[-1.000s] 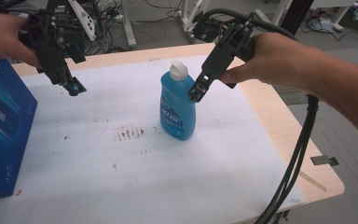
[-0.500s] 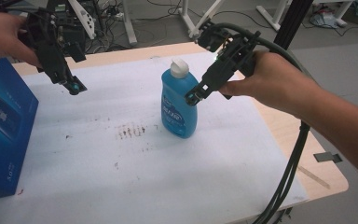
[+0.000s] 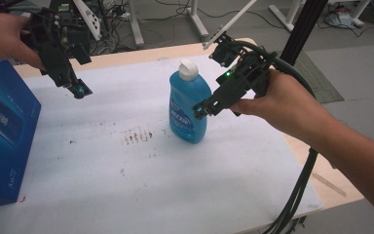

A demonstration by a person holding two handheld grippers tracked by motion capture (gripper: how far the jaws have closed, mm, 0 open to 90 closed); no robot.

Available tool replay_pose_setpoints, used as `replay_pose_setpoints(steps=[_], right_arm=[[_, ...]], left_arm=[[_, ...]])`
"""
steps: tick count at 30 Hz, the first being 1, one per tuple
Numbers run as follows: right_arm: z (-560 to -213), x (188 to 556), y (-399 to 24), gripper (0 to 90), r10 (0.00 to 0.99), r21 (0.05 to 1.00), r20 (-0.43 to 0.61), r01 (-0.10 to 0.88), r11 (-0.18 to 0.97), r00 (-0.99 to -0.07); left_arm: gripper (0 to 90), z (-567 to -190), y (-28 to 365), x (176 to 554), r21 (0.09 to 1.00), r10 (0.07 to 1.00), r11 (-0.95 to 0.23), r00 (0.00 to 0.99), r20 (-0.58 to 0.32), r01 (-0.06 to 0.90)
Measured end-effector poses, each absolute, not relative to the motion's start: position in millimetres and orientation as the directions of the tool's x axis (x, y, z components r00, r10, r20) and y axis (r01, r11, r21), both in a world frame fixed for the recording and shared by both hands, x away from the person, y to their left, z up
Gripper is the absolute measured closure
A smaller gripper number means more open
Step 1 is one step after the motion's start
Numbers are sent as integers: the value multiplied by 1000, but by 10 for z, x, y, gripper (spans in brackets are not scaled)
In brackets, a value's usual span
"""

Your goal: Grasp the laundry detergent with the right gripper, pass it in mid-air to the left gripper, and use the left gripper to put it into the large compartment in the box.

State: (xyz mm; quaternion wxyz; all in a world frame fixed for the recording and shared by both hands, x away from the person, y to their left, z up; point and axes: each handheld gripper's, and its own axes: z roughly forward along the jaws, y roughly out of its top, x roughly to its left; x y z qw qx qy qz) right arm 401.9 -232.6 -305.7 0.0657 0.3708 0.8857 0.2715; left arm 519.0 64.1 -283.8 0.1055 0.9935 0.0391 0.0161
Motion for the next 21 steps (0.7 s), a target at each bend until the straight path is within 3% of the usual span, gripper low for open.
replay_pose_setpoints(steps=[21], right_arm=[[-3341,3879,-2468,19,711,653,139,604,458,-689]], left_arm=[[62,-2856,639,5196,207,88,-975,996,19,83]])
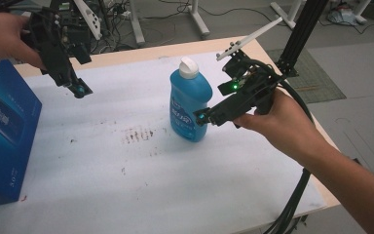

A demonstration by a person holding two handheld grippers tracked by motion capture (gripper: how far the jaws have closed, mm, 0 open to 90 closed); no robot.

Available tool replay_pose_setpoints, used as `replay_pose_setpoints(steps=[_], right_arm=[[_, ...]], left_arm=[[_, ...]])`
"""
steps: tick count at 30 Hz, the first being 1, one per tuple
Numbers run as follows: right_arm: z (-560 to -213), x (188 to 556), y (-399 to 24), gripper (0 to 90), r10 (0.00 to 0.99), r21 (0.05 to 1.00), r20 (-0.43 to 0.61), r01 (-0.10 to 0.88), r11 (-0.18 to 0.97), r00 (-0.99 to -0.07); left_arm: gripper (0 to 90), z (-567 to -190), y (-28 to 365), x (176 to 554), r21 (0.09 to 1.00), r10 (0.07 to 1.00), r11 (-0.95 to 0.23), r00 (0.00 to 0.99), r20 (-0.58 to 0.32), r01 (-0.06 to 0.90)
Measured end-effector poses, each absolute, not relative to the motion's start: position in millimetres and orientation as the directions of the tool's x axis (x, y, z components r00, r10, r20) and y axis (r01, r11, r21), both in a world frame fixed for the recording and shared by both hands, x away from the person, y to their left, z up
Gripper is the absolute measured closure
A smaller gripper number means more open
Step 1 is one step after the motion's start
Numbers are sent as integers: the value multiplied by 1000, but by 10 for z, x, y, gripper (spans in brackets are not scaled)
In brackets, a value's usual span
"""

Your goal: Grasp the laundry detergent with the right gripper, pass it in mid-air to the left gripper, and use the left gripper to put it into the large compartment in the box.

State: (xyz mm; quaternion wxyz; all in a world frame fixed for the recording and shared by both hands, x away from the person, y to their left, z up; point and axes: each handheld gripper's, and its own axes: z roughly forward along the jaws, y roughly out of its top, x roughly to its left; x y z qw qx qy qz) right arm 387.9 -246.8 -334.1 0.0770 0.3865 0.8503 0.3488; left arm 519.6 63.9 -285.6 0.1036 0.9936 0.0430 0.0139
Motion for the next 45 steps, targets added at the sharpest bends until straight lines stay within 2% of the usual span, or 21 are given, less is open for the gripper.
replay_pose_setpoints(steps=[19,45], right_arm=[[-3511,3776,-2498,20,716,726,138,562,397,-685],[-3718,3882,-2384,20,730,767,137,538,350,-669]], left_arm=[[62,-2872,634,5200,205,88,-975,996,18,82],[62,-2899,626,5209,197,88,-977,996,13,84]])
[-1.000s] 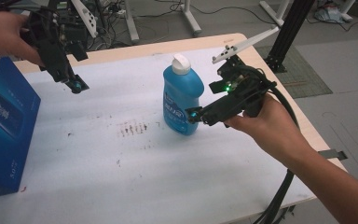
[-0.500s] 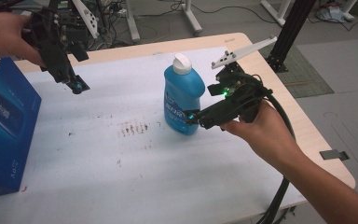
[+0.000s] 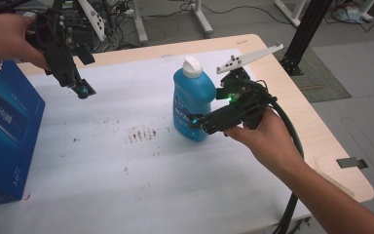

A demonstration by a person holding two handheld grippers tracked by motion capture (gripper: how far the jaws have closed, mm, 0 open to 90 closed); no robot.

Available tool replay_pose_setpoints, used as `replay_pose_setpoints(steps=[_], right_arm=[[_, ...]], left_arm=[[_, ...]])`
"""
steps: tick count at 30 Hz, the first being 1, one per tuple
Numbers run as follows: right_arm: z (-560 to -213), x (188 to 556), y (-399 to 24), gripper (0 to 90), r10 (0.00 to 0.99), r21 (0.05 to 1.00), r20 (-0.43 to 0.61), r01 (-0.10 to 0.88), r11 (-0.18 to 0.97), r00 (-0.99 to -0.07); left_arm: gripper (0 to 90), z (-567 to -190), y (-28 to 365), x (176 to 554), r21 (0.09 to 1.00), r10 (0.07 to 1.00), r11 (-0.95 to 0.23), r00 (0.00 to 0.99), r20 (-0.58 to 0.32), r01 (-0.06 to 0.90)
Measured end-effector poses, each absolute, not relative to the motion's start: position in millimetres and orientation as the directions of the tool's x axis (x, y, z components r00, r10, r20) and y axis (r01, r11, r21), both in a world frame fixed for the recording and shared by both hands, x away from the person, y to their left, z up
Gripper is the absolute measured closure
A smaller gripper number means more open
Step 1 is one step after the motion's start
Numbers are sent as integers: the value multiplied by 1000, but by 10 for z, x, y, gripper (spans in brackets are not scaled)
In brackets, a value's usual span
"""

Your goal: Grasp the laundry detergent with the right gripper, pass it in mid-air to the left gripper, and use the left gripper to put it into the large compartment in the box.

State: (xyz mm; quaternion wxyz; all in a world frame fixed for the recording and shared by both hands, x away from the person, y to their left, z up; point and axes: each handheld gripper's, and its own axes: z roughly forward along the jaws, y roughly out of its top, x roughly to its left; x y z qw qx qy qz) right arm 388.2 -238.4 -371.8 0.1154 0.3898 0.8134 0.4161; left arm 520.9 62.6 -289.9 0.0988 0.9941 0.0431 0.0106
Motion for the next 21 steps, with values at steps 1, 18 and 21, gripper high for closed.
replay_pose_setpoints(steps=[1,18,21], right_arm=[[-3727,3885,-2379,20,732,768,138,539,346,-668],[-3893,3948,-2291,20,738,784,134,527,329,-661],[-3903,3951,-2277,20,739,794,135,519,318,-660]], left_arm=[[62,-2898,625,5210,197,88,-977,996,12,84],[62,-2911,621,5209,197,88,-977,996,8,85],[62,-2911,625,5216,194,85,-978,996,8,82]])
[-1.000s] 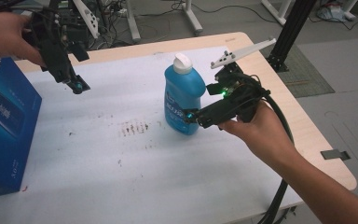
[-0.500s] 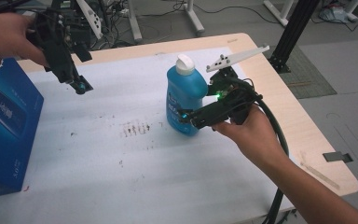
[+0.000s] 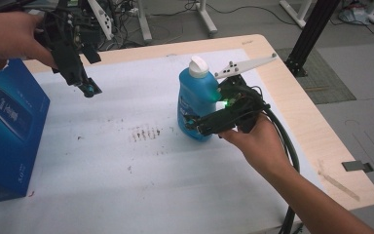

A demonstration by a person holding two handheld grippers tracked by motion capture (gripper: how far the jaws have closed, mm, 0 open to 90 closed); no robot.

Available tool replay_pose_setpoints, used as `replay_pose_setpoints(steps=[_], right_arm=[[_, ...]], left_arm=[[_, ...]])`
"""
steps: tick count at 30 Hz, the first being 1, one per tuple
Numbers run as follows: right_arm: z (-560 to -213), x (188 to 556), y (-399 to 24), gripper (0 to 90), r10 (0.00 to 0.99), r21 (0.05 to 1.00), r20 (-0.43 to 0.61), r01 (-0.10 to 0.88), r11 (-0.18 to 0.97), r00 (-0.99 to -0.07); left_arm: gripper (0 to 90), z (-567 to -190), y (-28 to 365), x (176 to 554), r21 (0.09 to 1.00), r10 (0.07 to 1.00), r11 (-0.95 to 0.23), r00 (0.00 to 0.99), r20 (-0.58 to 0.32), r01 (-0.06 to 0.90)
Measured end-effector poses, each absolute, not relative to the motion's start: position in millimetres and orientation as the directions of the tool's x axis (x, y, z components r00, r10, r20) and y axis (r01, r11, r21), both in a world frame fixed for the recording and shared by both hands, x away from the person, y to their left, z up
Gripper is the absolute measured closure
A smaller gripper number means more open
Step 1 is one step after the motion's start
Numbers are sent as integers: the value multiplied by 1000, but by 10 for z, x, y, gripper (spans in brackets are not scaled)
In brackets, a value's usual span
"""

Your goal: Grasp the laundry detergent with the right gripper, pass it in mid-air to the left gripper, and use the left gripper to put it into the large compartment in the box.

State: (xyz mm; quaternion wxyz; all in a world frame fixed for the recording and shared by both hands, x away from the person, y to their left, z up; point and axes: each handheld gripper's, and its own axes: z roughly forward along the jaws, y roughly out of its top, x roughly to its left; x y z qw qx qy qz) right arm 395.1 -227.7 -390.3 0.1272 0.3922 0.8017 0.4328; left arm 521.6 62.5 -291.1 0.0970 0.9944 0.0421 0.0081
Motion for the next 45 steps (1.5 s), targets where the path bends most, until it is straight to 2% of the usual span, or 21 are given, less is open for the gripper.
replay_pose_setpoints(steps=[15,16,18,27,32,41,45], right_arm=[[-3945,3983,-2236,49,741,810,129,502,304,-658],[-3944,3984,-2237,67,740,812,127,498,305,-660],[-3946,3983,-2236,167,739,815,118,491,309,-663],[-3966,3991,-2216,171,745,817,113,488,306,-657],[-3975,3991,-2233,246,744,823,114,482,300,-658],[-3975,3986,-2221,279,751,829,100,472,300,-652],[-3975,3982,-2220,336,752,831,100,470,297,-652]], left_arm=[[62,-2917,622,5212,193,87,-978,996,7,84],[62,-2917,621,5212,193,85,-978,996,6,82],[62,-2916,621,5212,194,85,-978,996,7,82],[62,-2913,627,5213,194,87,-977,996,7,84],[62,-2916,632,5214,196,86,-977,996,7,83],[62,-2921,628,5213,196,89,-977,996,7,86],[62,-2918,629,5213,196,87,-977,996,7,84]])
